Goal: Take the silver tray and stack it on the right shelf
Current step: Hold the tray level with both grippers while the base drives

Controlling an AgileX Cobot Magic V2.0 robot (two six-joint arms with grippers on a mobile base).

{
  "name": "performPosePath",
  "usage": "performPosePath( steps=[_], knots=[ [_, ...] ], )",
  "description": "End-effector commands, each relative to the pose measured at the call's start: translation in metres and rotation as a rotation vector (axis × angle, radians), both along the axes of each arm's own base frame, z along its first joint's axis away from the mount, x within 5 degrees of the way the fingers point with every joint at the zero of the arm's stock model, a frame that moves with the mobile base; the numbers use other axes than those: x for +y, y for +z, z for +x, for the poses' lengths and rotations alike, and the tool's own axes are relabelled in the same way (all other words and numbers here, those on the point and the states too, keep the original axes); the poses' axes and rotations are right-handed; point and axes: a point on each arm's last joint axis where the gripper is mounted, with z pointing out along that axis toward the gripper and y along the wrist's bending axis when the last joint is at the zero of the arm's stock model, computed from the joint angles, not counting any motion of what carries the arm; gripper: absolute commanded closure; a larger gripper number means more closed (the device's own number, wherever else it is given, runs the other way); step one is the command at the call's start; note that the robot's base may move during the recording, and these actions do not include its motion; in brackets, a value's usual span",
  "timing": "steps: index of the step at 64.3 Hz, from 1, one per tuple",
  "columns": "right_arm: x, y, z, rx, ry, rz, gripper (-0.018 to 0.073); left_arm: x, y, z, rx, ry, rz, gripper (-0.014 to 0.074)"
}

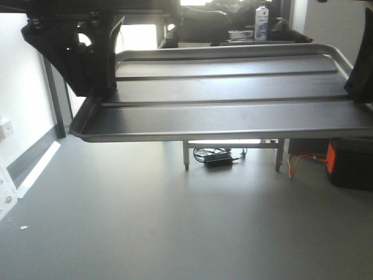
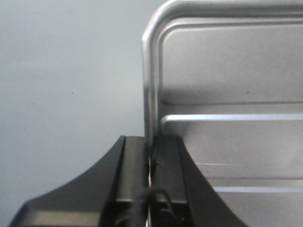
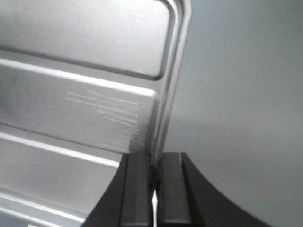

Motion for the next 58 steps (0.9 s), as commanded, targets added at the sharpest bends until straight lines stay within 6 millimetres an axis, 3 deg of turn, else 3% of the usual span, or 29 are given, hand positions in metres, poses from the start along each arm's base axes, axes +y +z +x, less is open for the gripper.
performPosePath(
  steps=[1,58],
  knots=[
    [0.0011,0.0168,0.0017,-0.113,0.040,0.038,0.0503,0.0001,0.0203,-0.0031,-0.066,-0.034,-0.050,0.0697],
    [0.0011,0.0168,0.0017,-0.112,0.040,0.037,0.0503,-0.0003,0.0197,-0.0032,-0.062,-0.034,-0.051,0.0697]
  ],
)
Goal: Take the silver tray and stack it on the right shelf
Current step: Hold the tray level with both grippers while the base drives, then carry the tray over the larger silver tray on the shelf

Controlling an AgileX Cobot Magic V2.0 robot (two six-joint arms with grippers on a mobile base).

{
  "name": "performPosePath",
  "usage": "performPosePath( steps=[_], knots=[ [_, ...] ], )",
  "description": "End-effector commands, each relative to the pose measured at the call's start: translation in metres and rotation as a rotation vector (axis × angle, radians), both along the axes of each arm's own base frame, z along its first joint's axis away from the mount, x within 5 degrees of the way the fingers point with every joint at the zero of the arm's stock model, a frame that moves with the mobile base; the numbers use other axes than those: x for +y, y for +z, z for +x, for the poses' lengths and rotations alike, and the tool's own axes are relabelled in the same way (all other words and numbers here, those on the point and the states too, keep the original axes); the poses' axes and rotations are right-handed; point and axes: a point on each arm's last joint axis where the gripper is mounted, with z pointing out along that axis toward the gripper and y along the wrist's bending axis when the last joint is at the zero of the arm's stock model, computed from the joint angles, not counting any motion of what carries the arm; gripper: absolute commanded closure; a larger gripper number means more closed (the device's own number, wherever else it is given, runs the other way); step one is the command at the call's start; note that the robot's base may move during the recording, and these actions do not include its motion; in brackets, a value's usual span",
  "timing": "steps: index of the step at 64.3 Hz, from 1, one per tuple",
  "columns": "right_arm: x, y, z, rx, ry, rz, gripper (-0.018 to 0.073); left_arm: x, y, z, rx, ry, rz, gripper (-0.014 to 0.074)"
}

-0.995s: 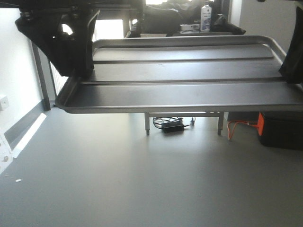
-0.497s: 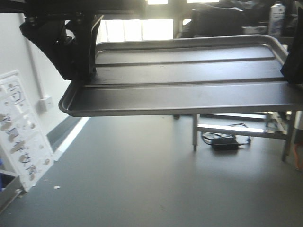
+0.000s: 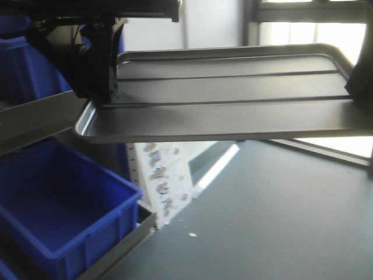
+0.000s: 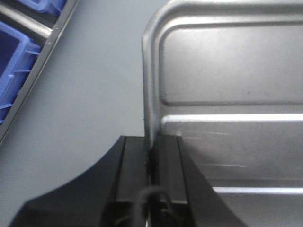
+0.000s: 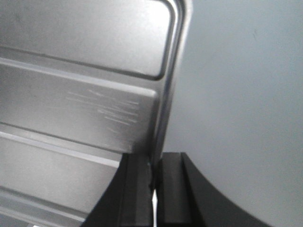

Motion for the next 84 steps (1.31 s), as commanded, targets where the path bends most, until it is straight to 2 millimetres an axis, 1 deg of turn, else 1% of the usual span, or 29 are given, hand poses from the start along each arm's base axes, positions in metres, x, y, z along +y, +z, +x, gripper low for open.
performPosePath(
  steps=[1,84],
  knots=[
    [0.0013,0.0168,0.0016,-0.111,0.040,0.040,0.0503,0.0011,0.0211,-0.0042,-0.061,-0.032,-0.050,0.0697],
    [0.0013,0.0168,0.0016,-0.111,0.040,0.040,0.0503,0.0004,0.0197,-0.0037,-0.059,-0.032,-0.047,0.0697]
  ],
)
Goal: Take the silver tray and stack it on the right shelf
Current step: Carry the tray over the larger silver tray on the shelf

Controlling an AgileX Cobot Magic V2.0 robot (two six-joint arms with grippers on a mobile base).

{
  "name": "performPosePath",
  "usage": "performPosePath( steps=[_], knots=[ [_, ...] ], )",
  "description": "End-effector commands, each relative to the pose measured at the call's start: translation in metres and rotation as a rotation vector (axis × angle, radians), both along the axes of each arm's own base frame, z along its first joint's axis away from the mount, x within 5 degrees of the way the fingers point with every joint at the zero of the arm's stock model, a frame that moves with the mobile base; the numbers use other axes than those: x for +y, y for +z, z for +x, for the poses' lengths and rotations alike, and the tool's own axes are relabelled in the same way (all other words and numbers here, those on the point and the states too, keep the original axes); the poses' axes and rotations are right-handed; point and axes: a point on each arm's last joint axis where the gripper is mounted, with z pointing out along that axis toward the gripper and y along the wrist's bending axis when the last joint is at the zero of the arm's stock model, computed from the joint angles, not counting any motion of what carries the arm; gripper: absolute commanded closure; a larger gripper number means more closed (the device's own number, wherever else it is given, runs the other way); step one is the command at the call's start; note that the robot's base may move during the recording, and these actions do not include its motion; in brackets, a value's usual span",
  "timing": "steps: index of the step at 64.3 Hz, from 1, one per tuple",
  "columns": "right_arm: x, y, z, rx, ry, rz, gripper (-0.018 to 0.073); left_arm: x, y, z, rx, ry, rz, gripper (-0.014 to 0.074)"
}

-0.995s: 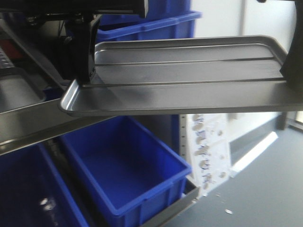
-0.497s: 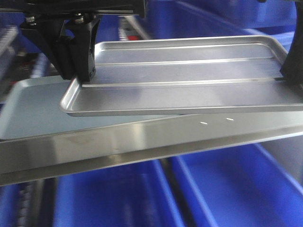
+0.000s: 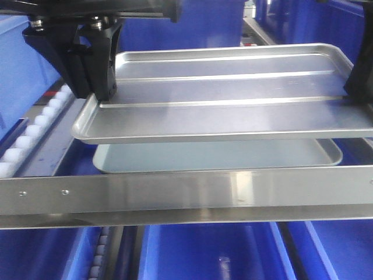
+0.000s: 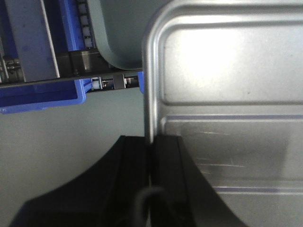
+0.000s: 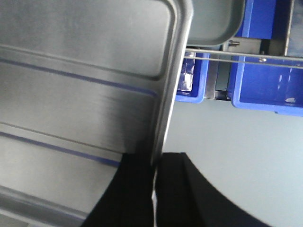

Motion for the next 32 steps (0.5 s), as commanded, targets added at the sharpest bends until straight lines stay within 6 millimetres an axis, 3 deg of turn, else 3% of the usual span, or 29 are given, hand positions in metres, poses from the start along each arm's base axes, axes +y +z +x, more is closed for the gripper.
performPosePath(
  steps=[1,32],
  knots=[
    [0.0013,0.0168,0.0016,-0.111,0.040,0.040,0.0503,0.0001,0.0198,-0.0035,-0.061,-0.033,-0.050,0.0697],
    [0.0013,0.0168,0.0016,-0.111,0.040,0.040,0.0503,0.0001,0.0198,-0.0035,-0.061,-0.033,-0.050,0.0697]
  ],
)
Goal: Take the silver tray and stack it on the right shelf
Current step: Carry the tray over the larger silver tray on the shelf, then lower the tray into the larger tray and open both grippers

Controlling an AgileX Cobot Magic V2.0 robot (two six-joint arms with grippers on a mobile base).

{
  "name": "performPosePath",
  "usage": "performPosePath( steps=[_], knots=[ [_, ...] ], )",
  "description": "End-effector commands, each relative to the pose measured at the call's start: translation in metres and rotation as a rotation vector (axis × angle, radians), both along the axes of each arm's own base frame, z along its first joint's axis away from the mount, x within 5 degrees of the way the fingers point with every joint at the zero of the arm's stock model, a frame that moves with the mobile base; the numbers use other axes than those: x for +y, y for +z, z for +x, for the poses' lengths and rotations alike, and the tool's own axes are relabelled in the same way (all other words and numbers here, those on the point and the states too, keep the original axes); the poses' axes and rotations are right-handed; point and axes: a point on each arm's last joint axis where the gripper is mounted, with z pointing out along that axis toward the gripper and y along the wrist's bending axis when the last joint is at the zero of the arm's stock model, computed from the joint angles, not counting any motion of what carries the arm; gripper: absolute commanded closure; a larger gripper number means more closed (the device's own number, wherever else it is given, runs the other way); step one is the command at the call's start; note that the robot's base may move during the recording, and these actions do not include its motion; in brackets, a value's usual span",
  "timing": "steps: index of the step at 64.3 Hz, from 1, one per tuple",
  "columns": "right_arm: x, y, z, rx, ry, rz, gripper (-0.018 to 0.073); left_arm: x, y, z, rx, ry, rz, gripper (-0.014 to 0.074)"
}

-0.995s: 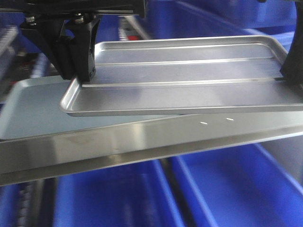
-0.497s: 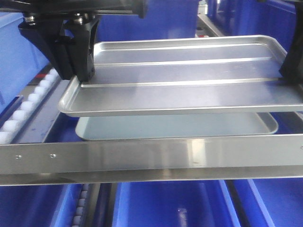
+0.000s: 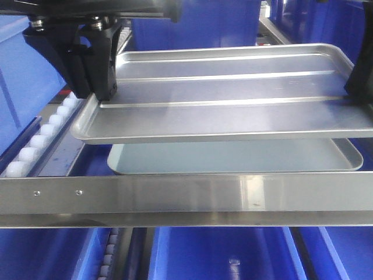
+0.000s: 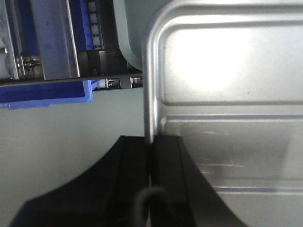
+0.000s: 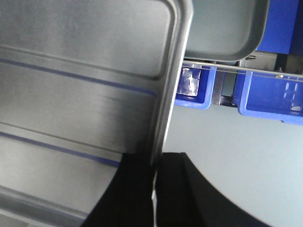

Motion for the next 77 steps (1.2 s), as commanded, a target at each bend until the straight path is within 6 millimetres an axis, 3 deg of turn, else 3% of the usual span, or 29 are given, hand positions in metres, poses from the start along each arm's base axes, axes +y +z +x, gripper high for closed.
performPosePath(
  steps=[1,58,77],
  knots=[
    [0.001,0.017,0.002,-0.111,0.040,0.040,0.0503,0.000,0.020,-0.004,-0.061,-0.033,-0.050,0.0697],
    [0.005,0.021,0.005,-0.168,0.053,0.081,0.0503,-0.005,0.024,0.001,-0.131,-0.070,-0.099,0.0697],
    [-0.006,0.032,0.025,-0.214,-0.011,0.070,0.0503,-0.009,0.046,0.027,-0.289,-0.084,-0.163,0.0697]
  ],
)
